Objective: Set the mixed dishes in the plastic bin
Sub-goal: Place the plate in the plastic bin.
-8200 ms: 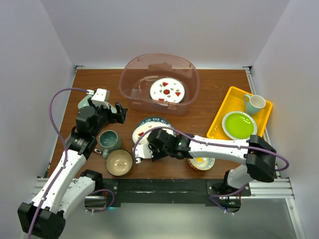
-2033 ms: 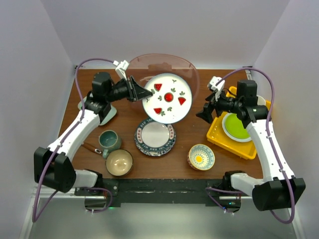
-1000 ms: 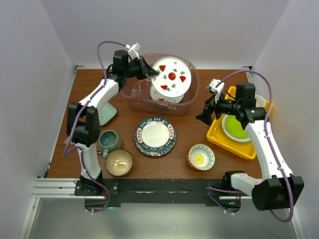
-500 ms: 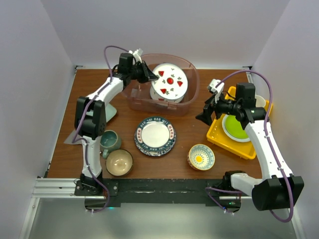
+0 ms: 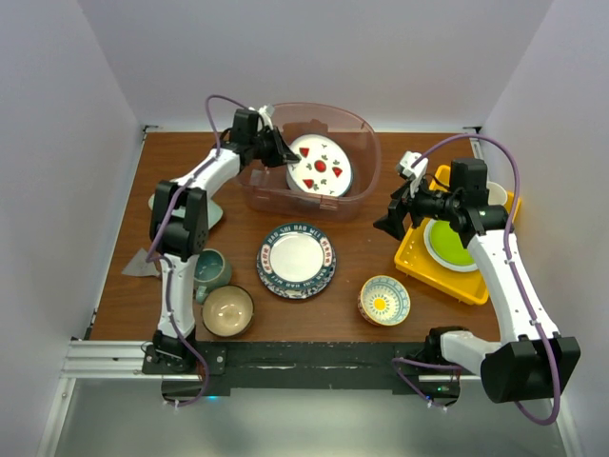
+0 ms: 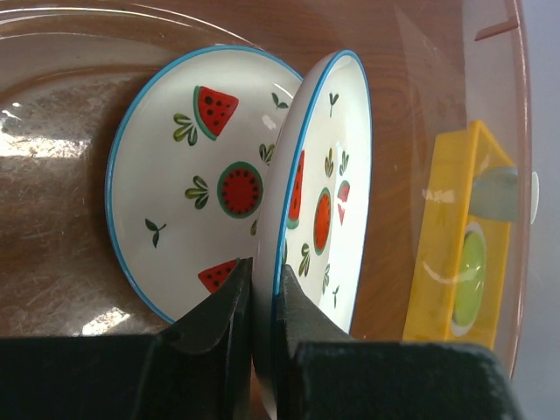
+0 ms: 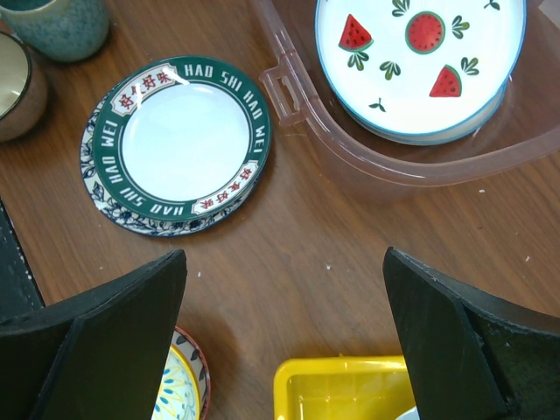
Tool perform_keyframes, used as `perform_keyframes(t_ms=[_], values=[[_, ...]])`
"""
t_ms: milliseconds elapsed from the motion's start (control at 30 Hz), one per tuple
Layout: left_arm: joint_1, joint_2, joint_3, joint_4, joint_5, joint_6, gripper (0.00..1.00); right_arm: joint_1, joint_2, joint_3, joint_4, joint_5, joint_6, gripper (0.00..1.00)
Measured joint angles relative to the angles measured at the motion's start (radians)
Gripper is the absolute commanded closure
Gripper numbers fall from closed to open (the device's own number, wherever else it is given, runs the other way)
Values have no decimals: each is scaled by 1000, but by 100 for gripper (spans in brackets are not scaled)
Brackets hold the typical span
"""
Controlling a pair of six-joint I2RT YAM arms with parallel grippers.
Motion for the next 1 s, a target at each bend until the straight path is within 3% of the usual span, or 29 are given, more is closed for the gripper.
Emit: perform_keyframes(t_ms=[300,800,833,933,1000], values=[[0,60,44,-5,-17,1,96,0,0,0,0,0,0,2],[4,123,111,-16,-1,-11,57,0,0,-1,0,0,-1,2],[4,124,119,-29,-1,-6,50,0,0,-1,0,0,-1,2],[4,132,150,-64,-6,9,40,0,0,0,0,0,-1,2],[3,138,171,-91,-18,29,40,0,0,-1,0,0,-2,2]])
